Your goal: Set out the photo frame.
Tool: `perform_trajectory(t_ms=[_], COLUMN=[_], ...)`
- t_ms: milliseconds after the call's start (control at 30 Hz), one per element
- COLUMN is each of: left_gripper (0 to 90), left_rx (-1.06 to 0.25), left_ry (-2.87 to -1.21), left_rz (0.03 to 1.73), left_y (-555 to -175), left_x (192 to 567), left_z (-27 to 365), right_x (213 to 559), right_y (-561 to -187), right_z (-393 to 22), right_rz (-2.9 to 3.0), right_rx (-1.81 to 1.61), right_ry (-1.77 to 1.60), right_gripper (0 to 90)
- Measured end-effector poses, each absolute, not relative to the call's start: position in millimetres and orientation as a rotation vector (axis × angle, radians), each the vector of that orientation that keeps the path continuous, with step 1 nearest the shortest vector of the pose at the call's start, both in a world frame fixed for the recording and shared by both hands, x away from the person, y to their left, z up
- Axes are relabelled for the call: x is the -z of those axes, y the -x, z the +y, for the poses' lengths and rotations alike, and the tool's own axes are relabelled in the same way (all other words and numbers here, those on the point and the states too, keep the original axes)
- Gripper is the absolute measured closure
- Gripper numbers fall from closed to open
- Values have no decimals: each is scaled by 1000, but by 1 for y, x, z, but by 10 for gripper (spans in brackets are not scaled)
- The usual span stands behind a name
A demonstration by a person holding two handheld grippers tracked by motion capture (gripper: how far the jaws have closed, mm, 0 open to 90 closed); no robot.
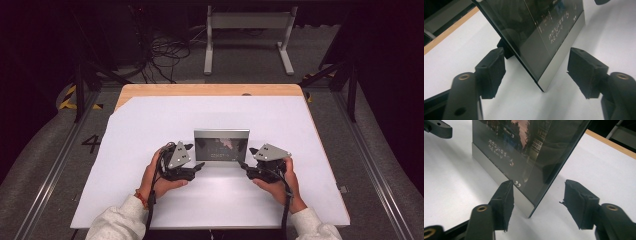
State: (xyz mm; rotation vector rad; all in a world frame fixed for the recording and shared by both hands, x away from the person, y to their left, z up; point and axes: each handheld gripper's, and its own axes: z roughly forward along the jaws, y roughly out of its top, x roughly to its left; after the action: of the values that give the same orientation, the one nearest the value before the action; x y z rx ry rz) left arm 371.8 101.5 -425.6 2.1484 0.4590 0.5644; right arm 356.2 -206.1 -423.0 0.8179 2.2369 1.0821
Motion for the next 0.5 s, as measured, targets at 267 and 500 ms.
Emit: perform_trajectory(t_ms=[267,500], left_gripper=[171,147], left_rx=[-556,-544], left_ry=[-2125,-2106], left_rz=[457,439], left_y=[-369,-364], left_x=[422,417], left_z=[106,114], right_x=[420,420], right_y=[-350,-347], right_z=[-209,-215], right_rz=[2242,2235], right_rx=[-1056,-1033], right_ry=[-785,-778], right_gripper=[264,219])
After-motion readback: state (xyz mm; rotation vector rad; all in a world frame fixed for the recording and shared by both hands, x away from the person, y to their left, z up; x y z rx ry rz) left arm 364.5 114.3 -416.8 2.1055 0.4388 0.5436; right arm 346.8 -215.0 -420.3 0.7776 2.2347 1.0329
